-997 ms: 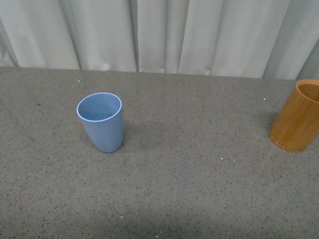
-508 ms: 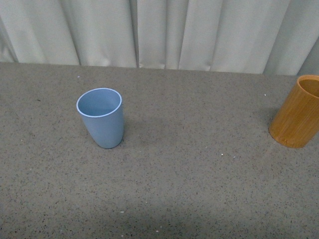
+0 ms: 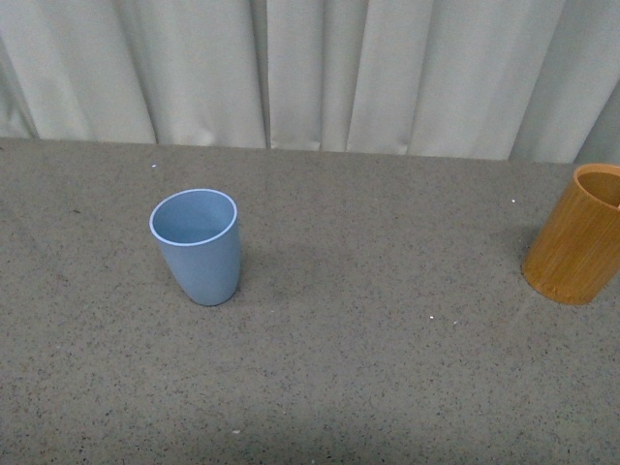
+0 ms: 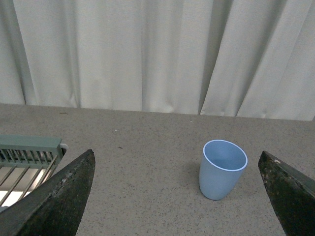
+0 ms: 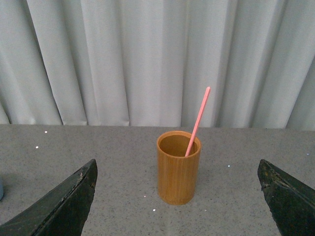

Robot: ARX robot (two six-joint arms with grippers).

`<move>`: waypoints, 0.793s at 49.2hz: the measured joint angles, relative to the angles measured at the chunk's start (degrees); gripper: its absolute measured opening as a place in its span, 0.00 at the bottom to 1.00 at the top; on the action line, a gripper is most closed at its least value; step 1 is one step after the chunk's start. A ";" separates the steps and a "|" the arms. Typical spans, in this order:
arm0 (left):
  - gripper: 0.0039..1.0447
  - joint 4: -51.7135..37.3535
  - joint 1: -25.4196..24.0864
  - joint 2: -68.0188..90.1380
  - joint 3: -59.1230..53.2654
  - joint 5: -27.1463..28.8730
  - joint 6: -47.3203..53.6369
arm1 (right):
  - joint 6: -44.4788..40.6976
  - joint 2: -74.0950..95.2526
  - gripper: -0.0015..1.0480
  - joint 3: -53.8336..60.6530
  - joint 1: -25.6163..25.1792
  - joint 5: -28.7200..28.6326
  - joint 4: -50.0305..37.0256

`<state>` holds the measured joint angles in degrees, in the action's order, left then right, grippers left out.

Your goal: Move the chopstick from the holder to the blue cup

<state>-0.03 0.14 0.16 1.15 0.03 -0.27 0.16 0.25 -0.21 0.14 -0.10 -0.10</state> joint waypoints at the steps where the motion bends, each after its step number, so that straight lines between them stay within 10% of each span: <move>1: 0.94 0.00 0.00 0.00 0.00 -0.02 0.00 | 0.00 0.00 0.91 0.00 0.00 0.00 0.00; 7: 0.94 0.04 0.04 0.04 0.02 0.07 -0.04 | 0.00 0.00 0.91 0.00 0.00 0.00 0.00; 13: 0.94 4.90 4.39 5.01 0.85 15.10 -16.68 | 0.00 -0.02 0.91 0.00 0.00 0.07 0.00; 21: 0.94 1.11 8.81 9.27 0.92 19.39 -29.90 | 0.00 -0.02 0.91 0.00 0.00 0.02 0.00; 39: 0.94 -29.22 16.74 50.45 7.76 22.21 -39.91 | 0.00 -0.02 0.91 0.00 0.00 0.02 0.00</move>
<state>-29.26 16.88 50.61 8.91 22.24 -40.18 0.16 0.23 -0.21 0.14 -0.08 -0.10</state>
